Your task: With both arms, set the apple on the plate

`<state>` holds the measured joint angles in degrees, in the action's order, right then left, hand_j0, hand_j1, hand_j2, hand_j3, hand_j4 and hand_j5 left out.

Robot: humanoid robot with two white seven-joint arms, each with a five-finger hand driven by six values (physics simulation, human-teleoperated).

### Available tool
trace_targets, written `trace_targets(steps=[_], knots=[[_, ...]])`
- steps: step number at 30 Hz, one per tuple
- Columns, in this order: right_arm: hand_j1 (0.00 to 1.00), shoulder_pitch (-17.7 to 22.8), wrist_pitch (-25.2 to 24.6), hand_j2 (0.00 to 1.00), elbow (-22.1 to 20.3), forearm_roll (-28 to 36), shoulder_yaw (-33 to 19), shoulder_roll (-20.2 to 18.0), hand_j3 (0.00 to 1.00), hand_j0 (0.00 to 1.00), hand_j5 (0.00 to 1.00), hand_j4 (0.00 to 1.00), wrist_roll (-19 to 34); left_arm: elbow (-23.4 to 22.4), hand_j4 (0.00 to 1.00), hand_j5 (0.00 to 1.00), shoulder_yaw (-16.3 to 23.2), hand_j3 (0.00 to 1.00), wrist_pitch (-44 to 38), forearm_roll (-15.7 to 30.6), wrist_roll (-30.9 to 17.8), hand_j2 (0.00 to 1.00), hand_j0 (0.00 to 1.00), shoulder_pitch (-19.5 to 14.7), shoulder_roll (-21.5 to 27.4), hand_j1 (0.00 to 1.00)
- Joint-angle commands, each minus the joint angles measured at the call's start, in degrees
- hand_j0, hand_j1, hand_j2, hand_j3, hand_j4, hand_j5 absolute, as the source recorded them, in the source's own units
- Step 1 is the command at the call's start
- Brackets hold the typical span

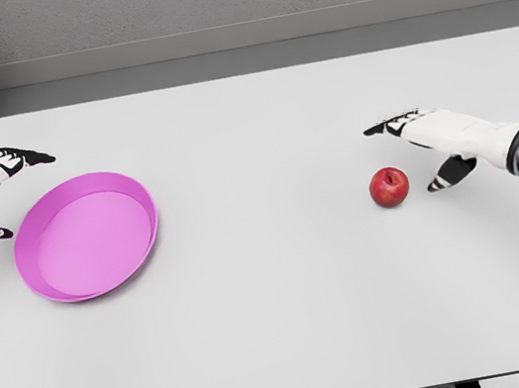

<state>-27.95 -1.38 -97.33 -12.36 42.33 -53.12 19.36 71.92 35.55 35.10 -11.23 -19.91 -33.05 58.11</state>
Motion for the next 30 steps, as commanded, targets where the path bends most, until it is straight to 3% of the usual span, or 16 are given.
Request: trace_targets(steps=[1,7,19,22,27,30], knots=[[1.00,0.00,-1.70,1.00,0.30,0.05,1.70,0.57,1.00,1.00,1.00,1.00,1.30,0.06,1.00,1.00,-0.12,1.00,-0.10,0.33,-0.04,1.00,1.00,0.00,0.07,1.00],[1.00,-2.63,-1.52,1.00,0.04,0.05,4.16,2.94,1.00,1.00,1.00,1.00,5.78,-0.02,1.00,1.00,-0.12,1.00,-0.10,0.33,-0.04,1.00,1.00,0.00,0.25,1.00],[0.98,-2.72,-1.61,0.98,0.56,0.05,5.04,2.94,0.98,0.98,0.98,0.98,5.78,-0.02,1.00,1.00,-0.13,1.00,-0.10,0.33,-0.04,1.00,1.00,-0.09,0.25,1.00],[0.56,-2.72,-1.17,0.56,0.56,-0.03,5.04,2.85,0.56,0.56,0.56,0.56,5.95,-0.02,1.00,1.00,-0.13,1.00,-0.10,0.33,-0.04,1.00,1.00,-0.09,0.25,1.00],[0.36,-2.72,-0.99,0.36,0.56,-0.03,5.04,2.85,0.36,0.36,0.36,0.36,7.80,-0.02,1.00,1.00,-0.13,1.00,-0.10,0.33,-0.04,1.00,1.00,-0.09,0.25,1.00],[0.33,-2.72,-0.99,0.33,0.39,-0.03,4.86,2.85,0.33,0.33,0.33,0.33,7.98,-0.02,1.00,1.00,-0.13,1.00,-0.10,0.33,-0.04,1.00,1.00,-0.09,0.34,1.00]])
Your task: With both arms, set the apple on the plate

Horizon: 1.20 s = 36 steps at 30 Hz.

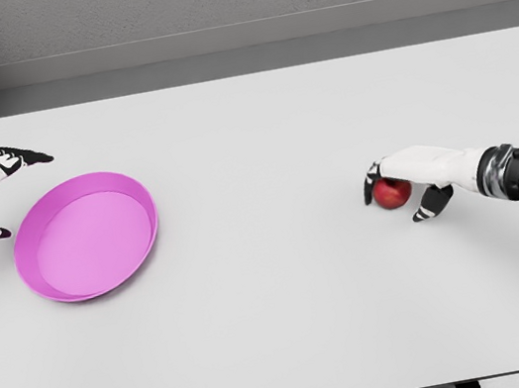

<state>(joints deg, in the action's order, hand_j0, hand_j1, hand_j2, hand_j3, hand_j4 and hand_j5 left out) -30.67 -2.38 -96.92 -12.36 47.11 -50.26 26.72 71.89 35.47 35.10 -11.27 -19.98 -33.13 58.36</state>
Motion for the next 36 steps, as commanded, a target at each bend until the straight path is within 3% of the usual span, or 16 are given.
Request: trace_targets(steps=[1,8,21,36], knots=[[0.32,0.00,0.01,0.32,-0.02,-0.03,0.08,-0.01,0.32,0.32,0.32,0.32,0.70,0.00,1.00,1.00,-0.05,1.00,-0.10,0.37,0.03,1.00,1.00,0.00,0.09,1.00],[0.24,-0.26,0.71,0.24,-0.37,-0.03,0.08,-0.01,0.24,0.24,0.24,0.24,2.29,0.00,1.00,1.00,-0.05,1.00,-0.10,0.37,0.03,1.00,1.00,0.00,0.09,1.00],[0.23,-2.28,1.15,0.23,-2.48,0.06,-0.53,0.08,0.23,0.23,0.23,0.23,2.55,-0.17,1.00,1.00,-0.49,1.00,-0.10,0.29,0.03,1.00,1.00,0.00,0.18,1.00],[0.23,-4.83,5.55,0.23,-3.54,0.06,0.26,10.45,0.23,0.23,0.23,0.23,2.72,-0.35,1.00,1.00,-1.10,1.00,-0.10,0.29,0.03,1.00,1.00,0.00,0.18,1.00]])
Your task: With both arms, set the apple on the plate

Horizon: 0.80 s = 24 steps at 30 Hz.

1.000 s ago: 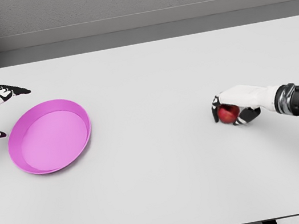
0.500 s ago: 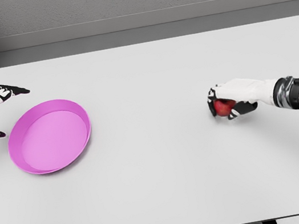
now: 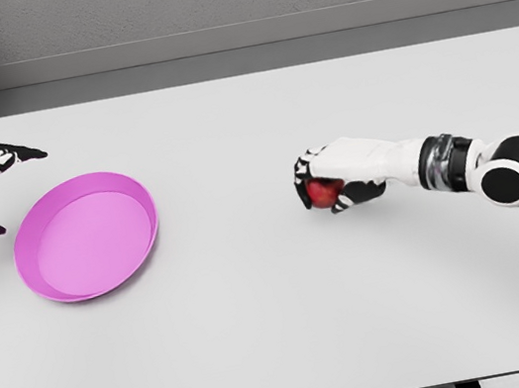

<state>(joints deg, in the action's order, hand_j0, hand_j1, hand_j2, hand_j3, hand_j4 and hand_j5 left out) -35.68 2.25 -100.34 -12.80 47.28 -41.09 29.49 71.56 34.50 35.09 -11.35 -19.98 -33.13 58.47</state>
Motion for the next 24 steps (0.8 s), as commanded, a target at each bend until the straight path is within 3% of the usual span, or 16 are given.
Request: trace_targets(steps=[1,12,21,23,24], knots=[[0.23,0.00,0.91,0.23,-0.03,0.50,0.10,2.33,0.23,0.23,0.23,0.23,-0.04,-0.02,1.00,1.00,-0.13,1.00,-0.09,0.36,0.03,1.00,1.00,0.00,0.06,1.00],[0.23,-3.60,-0.23,0.23,0.76,0.50,5.10,9.09,0.23,0.23,0.23,0.23,-0.13,-0.11,1.00,1.00,-0.13,1.00,-0.09,0.36,0.03,1.00,1.00,0.00,0.06,1.00],[0.23,-5.98,-0.14,0.23,5.06,0.41,8.09,13.58,0.23,0.23,0.23,0.23,-0.22,-0.11,1.00,1.00,-0.22,1.00,-0.09,0.36,0.03,1.00,1.00,0.09,0.06,1.00],[0.25,-5.98,-0.14,0.25,4.98,0.32,8.09,13.49,0.25,0.25,0.25,0.25,-0.22,-0.02,1.00,1.00,-0.22,1.00,-0.09,0.36,0.03,1.00,1.00,0.09,0.06,1.00],[0.32,-5.98,-0.23,0.32,5.06,0.41,8.09,13.40,0.32,0.32,0.32,0.32,-0.22,-0.02,1.00,1.00,-0.22,1.00,-0.09,0.36,0.03,1.00,1.00,0.09,0.06,1.00]])
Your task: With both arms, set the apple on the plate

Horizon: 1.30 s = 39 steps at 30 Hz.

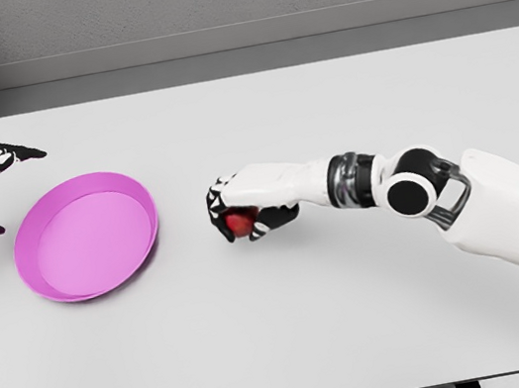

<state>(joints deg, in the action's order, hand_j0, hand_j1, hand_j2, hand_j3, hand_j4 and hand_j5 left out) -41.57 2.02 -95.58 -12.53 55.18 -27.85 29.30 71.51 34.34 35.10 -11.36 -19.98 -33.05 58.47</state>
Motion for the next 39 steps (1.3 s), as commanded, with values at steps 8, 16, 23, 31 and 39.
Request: trace_targets(steps=[8,16,23,31,39], knots=[[1.00,0.00,-3.08,1.00,-0.48,0.31,0.02,0.07,1.00,1.00,1.00,1.00,-0.47,0.13,1.00,1.00,-0.06,1.00,-0.10,0.38,0.03,1.00,1.00,0.00,0.06,1.00],[1.00,0.70,-2.46,1.00,-3.03,0.57,-7.44,-7.30,1.00,1.00,1.00,1.00,-0.38,-0.58,1.00,1.00,-0.06,1.00,-0.10,0.47,0.12,1.00,1.00,-0.09,0.32,1.00],[1.00,7.47,7.11,1.00,-1.19,0.84,-31.09,-20.75,1.00,1.00,1.00,1.00,-0.20,2.76,1.00,1.00,-0.94,1.00,-0.10,0.64,0.12,1.00,1.00,-0.88,0.24,1.00],[1.00,9.31,16.87,1.00,7.69,0.84,-35.05,-20.14,1.00,1.00,1.00,1.00,0.06,25.79,1.00,1.00,0.99,1.00,-0.10,-6.48,0.03,1.00,1.00,-1.05,-4.51,1.00],[1.00,12.74,19.16,1.00,7.08,0.92,-35.31,-19.70,1.00,1.00,1.00,1.00,0.50,26.23,1.00,1.00,18.48,1.00,-0.10,-10.26,0.03,1.00,1.00,-12.21,-11.01,1.00]])
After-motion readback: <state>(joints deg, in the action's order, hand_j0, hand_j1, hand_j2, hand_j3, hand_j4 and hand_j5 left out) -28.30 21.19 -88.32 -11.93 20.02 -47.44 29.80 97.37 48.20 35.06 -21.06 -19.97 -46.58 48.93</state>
